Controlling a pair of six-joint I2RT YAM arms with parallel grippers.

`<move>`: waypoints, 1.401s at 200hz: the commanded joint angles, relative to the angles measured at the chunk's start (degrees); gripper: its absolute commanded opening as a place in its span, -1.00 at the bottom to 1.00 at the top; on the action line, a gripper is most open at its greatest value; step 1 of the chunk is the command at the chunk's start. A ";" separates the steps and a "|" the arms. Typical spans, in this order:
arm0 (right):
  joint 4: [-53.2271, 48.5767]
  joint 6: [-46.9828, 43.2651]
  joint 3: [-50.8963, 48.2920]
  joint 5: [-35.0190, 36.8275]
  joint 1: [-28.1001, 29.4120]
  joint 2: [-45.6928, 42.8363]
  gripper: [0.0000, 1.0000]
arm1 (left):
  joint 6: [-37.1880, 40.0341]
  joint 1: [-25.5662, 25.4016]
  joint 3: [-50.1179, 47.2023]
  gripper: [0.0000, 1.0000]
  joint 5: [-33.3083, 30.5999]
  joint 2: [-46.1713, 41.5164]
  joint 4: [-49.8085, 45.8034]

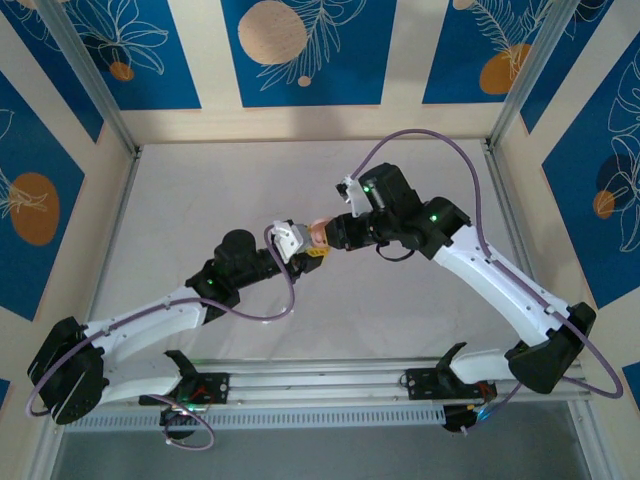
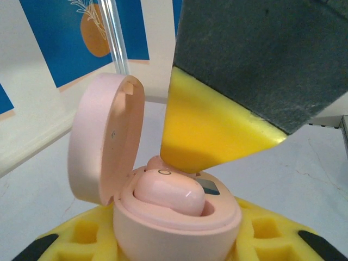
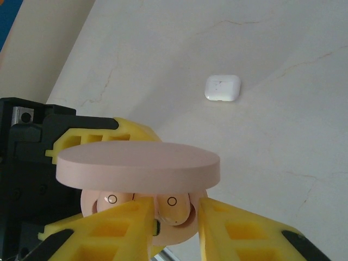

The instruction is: Insert wireless bluetooth earbuds into charging case

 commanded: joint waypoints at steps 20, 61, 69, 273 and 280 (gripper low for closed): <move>1.65 0.97 -0.49 -0.70 -0.51 -3.04 -0.39 | -0.68 -0.71 1.62 -0.50 0.11 -0.61 3.00; 9.14 5.64 -7.52 -1.58 -4.78 -11.10 -0.34 | -0.65 -0.70 0.34 -0.50 2.86 -0.67 7.08; 10.48 7.18 -8.99 -2.61 -6.43 -12.57 -0.33 | -0.68 -0.72 0.20 -0.50 3.83 -0.52 8.07; 21.41 19.96 -13.41 -34.06 -19.24 -6.51 0.11 | -3.58 -1.09 5.29 -0.49 10.77 3.74 6.56; 21.31 19.92 -13.48 -34.06 -19.24 -6.51 0.11 | -3.63 -1.09 5.29 -0.48 10.58 3.74 6.62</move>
